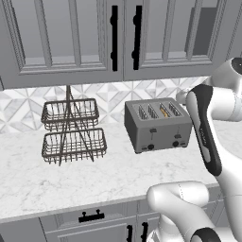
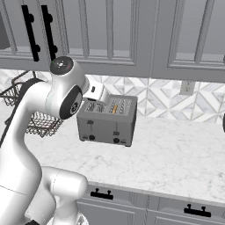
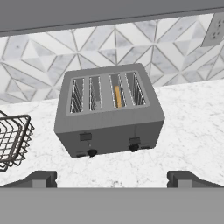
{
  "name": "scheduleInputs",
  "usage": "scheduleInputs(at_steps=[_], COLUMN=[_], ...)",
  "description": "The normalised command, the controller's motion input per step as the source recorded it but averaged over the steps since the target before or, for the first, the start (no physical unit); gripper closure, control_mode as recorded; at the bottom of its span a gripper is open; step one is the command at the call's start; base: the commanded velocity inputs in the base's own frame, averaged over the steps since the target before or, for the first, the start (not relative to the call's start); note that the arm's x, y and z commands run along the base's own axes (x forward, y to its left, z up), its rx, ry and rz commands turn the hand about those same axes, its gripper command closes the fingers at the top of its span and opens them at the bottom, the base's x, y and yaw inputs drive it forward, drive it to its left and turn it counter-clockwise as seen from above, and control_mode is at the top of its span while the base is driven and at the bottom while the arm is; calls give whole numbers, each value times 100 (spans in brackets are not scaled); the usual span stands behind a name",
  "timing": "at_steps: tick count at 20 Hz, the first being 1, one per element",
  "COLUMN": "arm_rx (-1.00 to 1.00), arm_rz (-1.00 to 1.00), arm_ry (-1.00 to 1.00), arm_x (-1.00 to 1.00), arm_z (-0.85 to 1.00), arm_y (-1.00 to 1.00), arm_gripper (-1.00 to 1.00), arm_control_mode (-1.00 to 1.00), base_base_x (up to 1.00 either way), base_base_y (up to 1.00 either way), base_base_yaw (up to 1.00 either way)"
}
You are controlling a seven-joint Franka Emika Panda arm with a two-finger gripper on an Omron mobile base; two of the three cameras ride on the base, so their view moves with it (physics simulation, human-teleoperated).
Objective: Start the toaster. Once the lever pops up, take the bread to the plate on the dining counter.
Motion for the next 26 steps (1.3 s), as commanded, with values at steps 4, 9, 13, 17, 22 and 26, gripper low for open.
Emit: scheduleInputs(at_steps=[4,9,13,17,22,26], arm_rx=[0,0,0,0,0,0], arm_rz=[0,0,0,0,0,0], arm_ry=[0,0,0,0,0,0], arm_x=[0,0,0,0,0,0], arm_z=[0,0,0,0,0,0], arm_y=[0,0,0,0,0,0], arm_gripper=[-100,-100,-100,-100,-100,-100], arm_control_mode=[-100,-100,-100,-100,-100,-100], base_base_x=[0,0,0,0,0,0], base_base_y=[0,0,0,0,0,0], base_base_yaw=[0,0,0,0,0,0])
